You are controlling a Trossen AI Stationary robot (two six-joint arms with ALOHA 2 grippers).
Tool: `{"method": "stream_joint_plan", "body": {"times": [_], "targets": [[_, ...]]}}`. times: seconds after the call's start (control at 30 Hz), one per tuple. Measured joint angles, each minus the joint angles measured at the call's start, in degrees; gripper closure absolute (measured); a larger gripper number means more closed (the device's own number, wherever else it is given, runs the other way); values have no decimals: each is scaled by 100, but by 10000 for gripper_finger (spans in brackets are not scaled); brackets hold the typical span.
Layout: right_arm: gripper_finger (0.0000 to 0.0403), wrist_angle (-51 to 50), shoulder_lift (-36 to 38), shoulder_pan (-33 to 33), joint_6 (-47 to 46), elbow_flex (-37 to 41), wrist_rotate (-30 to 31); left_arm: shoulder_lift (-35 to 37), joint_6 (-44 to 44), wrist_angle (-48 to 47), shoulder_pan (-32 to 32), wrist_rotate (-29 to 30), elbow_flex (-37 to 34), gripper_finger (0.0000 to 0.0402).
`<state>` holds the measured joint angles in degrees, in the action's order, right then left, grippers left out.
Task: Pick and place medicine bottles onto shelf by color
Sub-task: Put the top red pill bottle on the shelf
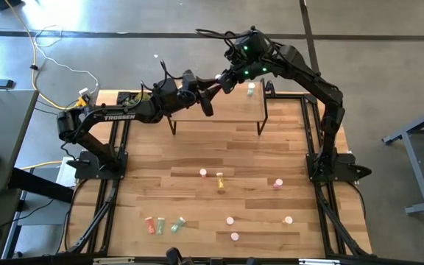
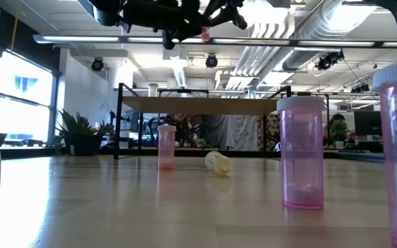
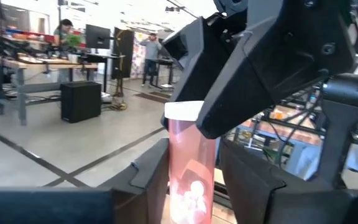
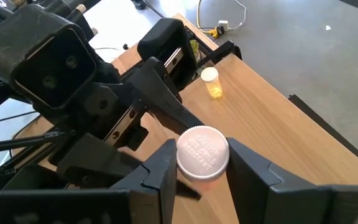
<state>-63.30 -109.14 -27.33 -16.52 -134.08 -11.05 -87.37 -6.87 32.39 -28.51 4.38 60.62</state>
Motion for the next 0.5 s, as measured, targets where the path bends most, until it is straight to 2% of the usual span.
{"method": "stream_joint_plan", "body": {"times": [0.3, 0.5], "targets": [[299, 11, 0, -44, 45, 0, -15, 15, 2, -7, -22, -233, 0, 188], [299, -67, 93, -195, 55, -9, 30, 153, 1, -289, -109, -247, 0, 164]]}}
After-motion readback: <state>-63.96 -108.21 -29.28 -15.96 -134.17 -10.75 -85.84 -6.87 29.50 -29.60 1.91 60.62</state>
